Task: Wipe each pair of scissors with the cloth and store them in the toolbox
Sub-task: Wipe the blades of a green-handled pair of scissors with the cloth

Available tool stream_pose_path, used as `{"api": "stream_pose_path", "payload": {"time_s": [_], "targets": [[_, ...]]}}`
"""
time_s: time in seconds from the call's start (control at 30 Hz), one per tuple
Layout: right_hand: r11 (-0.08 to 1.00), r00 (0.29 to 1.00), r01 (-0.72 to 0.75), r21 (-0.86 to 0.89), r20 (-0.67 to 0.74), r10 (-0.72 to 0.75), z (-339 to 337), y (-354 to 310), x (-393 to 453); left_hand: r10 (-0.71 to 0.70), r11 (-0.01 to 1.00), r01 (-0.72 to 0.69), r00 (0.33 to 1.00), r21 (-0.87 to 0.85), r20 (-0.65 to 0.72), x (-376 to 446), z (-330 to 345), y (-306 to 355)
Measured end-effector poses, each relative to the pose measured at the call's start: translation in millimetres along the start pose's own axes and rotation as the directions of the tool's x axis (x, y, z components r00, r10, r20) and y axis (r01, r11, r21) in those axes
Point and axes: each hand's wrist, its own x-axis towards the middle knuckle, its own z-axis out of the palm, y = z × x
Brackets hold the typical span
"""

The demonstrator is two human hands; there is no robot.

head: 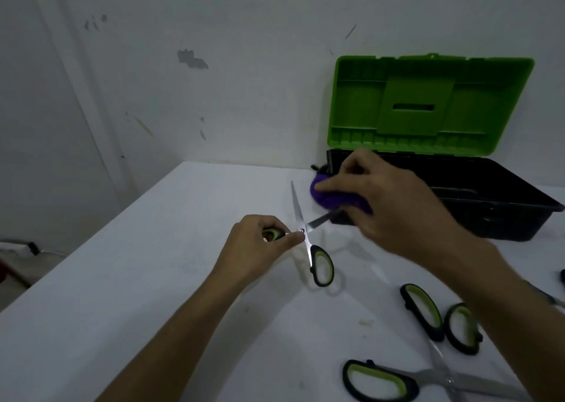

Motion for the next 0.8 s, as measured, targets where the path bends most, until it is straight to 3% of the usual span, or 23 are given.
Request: {"api": "stream_pose_path", "payload": {"time_s": [0.13,0.2,0.5,0.6,0.73,0.8], "targets": [[1.0,0.989,0.006,0.003,0.149,-0.006,32.2,-17.4,-3.8,-0.018,1.0,0.018,0.999,-0.012,-0.034,2.0,-2.0,-1.5],[0.999,0.988,-0.013,0.05,0.156,0.005,45.7,-15.7,-4.8,0.007,0.999,-0.005,0.999,0.047,-0.038,1.8,-3.3,-2.2],[0.98,0.964,-0.19,0.055,-0.179,0.197,44.7,38.8,-2.8,0.058,0.998,-0.059,0.993,-0.007,-0.101,5.8,-8.0,-4.9],[0.99,0.958,-0.127,0.066,-0.25,0.14,41.3,25.2,-1.2,0.042,0.999,-0.043,0.992,-0.01,-0.117,8.7,-6.1,-8.1],[0.995,0.994,0.032,0.098,-0.109,-0.021,52.1,4.0,-3.8,0.047,0.998,-0.05,0.995,-0.033,-0.085,7.7,-8.0,-8.5],[0.993,0.995,0.01,0.119,-0.101,0.002,57.5,8.1,-5.7,0.054,0.998,-0.056,0.997,-0.037,-0.056,7.6,-11.4,-8.4]]}}
